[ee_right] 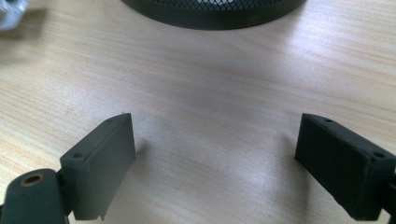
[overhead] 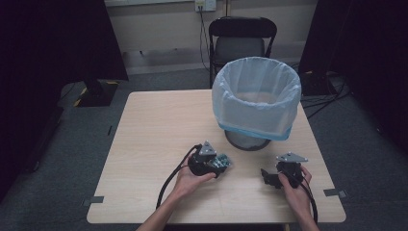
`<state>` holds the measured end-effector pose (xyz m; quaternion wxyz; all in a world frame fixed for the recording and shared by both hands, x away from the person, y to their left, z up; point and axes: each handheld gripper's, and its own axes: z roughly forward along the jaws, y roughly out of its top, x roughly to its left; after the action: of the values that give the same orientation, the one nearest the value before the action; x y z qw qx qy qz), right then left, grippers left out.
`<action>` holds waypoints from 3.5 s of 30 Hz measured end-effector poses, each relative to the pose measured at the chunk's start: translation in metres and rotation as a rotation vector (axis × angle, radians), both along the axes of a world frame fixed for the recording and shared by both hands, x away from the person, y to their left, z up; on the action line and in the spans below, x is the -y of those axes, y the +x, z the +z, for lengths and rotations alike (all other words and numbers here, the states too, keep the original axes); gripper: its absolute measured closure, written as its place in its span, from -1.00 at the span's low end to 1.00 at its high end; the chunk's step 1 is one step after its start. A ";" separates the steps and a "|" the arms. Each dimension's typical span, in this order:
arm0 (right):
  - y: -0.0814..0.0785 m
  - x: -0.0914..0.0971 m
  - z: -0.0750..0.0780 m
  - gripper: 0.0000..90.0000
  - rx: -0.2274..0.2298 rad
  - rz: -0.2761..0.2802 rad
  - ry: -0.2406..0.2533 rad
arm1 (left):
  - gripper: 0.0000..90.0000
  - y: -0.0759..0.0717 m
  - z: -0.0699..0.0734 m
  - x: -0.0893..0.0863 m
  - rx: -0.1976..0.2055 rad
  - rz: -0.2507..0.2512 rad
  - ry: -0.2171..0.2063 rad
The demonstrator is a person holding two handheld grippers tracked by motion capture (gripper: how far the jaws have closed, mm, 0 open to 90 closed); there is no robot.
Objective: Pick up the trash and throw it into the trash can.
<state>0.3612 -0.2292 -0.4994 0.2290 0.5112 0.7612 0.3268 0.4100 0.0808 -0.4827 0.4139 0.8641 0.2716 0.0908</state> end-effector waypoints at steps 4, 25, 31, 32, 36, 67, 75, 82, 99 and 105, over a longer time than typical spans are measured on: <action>0.000 0.000 0.000 -0.75 0.000 0.000 0.000 | -0.24 0.000 0.009 -0.009 -0.002 0.000 -0.052; 0.000 0.000 0.000 -0.75 0.000 -0.001 0.001 | -0.24 -0.003 0.070 -0.038 0.084 0.012 -0.219; 0.000 0.000 0.000 -0.75 0.000 0.000 0.000 | -0.24 0.002 0.091 -0.042 0.113 0.001 -0.245; 0.000 0.000 0.000 -0.75 0.000 -0.001 0.000 | -0.24 0.002 0.091 -0.042 0.113 0.001 -0.245; 0.000 0.000 0.000 -0.75 0.000 0.000 0.000 | -0.24 0.002 0.108 -0.045 0.139 -0.020 -0.274; 0.000 0.000 0.000 -0.75 0.000 0.000 0.000 | -0.24 0.025 0.187 -0.034 0.240 -0.104 -0.382; 0.000 0.000 0.000 -0.75 0.000 0.001 0.001 | -0.24 0.041 0.212 -0.023 0.270 -0.119 -0.407; 0.000 0.000 0.000 -0.75 0.000 0.000 0.000 | -0.24 0.064 0.226 -0.009 0.270 -0.114 -0.410; 0.000 0.000 0.000 -0.75 0.000 0.000 0.000 | -0.24 0.099 0.232 0.030 0.223 -0.118 -0.377; 0.000 0.000 0.000 -0.75 0.000 0.000 0.000 | -0.24 0.110 0.229 0.039 0.194 -0.099 -0.372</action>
<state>0.3612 -0.2292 -0.4994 0.2290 0.5113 0.7611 0.3268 0.5200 0.0418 -0.2540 0.5944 0.7723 0.2000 0.1013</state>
